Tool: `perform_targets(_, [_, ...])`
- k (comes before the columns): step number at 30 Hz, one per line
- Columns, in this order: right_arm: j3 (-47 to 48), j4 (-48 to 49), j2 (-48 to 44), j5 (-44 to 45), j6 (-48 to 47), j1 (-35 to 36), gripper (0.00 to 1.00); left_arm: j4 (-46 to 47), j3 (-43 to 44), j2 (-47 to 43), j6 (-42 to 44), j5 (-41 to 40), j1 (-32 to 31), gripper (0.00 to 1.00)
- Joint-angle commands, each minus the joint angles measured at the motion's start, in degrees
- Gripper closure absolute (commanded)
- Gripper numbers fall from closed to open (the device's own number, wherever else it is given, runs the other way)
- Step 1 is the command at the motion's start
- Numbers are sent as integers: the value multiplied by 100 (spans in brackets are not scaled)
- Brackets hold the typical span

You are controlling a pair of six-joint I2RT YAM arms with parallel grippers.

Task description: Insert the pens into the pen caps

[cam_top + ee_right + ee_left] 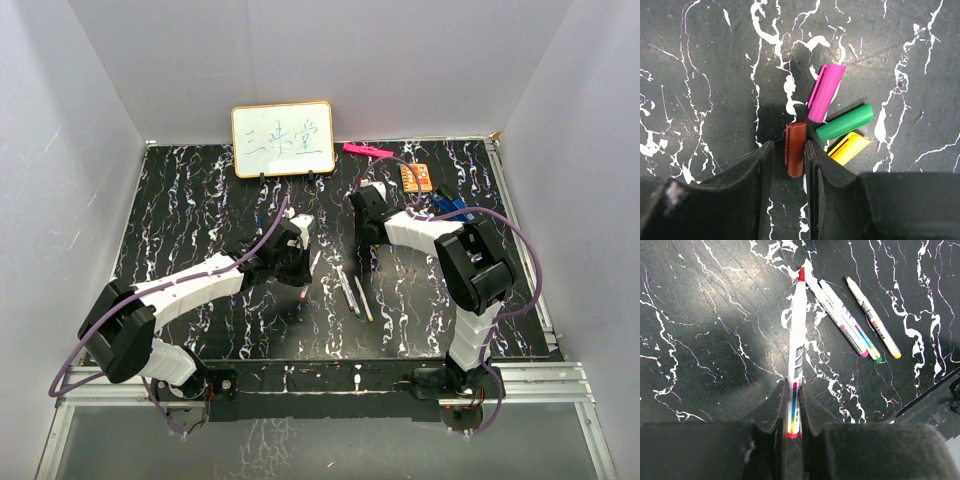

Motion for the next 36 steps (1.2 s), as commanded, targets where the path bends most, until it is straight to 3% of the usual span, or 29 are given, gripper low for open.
perform_targets(1, [-32,104,68,-125,116,-23,71,-44,70,-55,-58,5,24,100])
perform_targets(12, [-46,-5,310,-123,202,-28,73,-41,65,-63,-41,-27,24,100])
perform_targets(14, [-70,-38,331,-158,220,-23,77,-41,59,-72,-41,-40,25,100])
perform_targets(17, [-125,-67,375,-251,248,-25,98,-44,75,-73,8,-41,25,100])
perform_targets(18, [-136,-88,411,-271,257,-23,100,-60,83,-68,39,-33,25,100])
perform_targets(26, [-102,-264,613,-434,277,-14,100,-207,161,69,115,-123,25,100])
perform_targets(36, [247,-55,-175,-591,174,38,100,504,-199,-106,15,-17,24,100])
